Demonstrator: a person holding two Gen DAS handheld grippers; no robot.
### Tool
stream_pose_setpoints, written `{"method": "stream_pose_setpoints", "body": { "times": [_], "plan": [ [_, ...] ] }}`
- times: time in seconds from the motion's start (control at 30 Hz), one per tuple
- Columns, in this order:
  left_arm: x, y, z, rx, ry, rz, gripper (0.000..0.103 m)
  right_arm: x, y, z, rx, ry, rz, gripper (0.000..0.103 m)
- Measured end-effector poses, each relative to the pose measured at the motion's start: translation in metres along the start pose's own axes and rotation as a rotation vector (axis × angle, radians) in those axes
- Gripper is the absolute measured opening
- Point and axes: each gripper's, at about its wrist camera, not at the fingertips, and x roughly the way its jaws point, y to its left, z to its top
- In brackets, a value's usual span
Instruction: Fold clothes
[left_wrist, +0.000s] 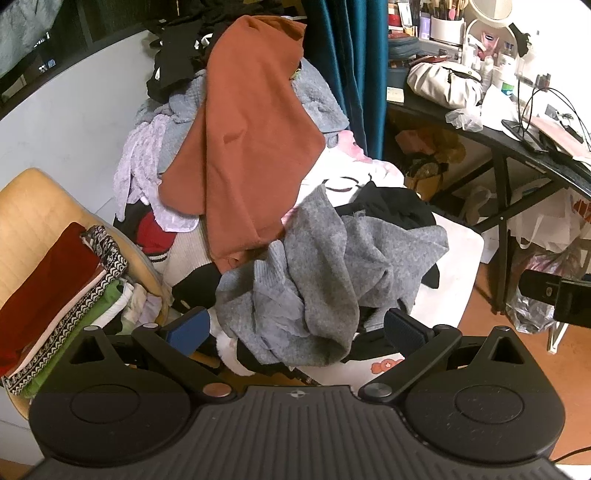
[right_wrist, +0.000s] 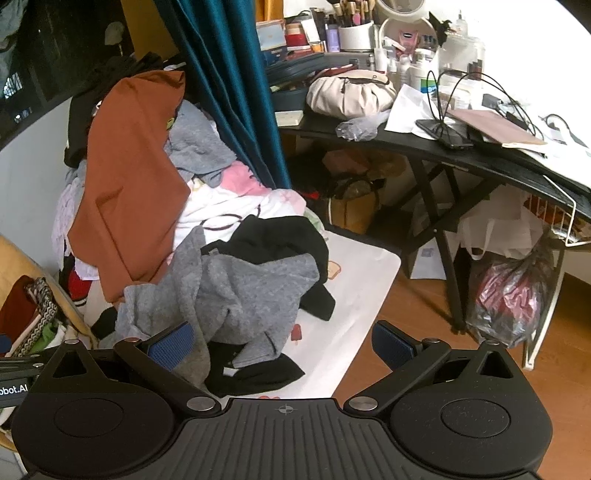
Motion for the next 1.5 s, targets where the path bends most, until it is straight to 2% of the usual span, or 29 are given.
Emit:
{"method": "stream_pose_setpoints", "body": {
  "times": [0.13,0.33,0.5,0.67,0.93,1.2,1.37,1.5],
  "plan": [
    [0.006,0.009,0.002,-0.005,0.008,0.004,0.102,0.005,0.010,0.002,-0.001,0.008,-0.010,0.102],
    [0.020,0.034,0.012,0.005,0.019,-0.039,0.102,0.011,0.031,0.005,0.015,0.010,-0.041,0.102],
    [0.039,0.066,0.026,-0.009,0.024,-0.092,0.102,0.017,0.063,0.008,0.003,-0.005,-0.067,0.102],
    [0.059,0.109,0.048,-0.009,0.022,-0.128,0.102,0.021,0.096,0.022,0.050,-0.052,-0.085,0.102],
    [0.093,0.170,0.071,-0.002,0.018,-0.188,0.102,0.044,0.157,0.037,0.084,-0.092,-0.194,0.102],
    [0.118,0.213,0.086,0.023,0.027,-0.256,0.102,0.053,0.193,0.036,0.155,-0.132,-0.287,0.102],
    [0.125,0.225,0.089,0.063,-0.018,-0.300,0.102,0.063,0.211,0.028,0.147,-0.116,-0.348,0.102],
    [0.133,0.232,0.092,0.079,-0.006,-0.298,0.102,0.074,0.224,0.022,0.151,-0.075,-0.404,0.102]
  ]
}}
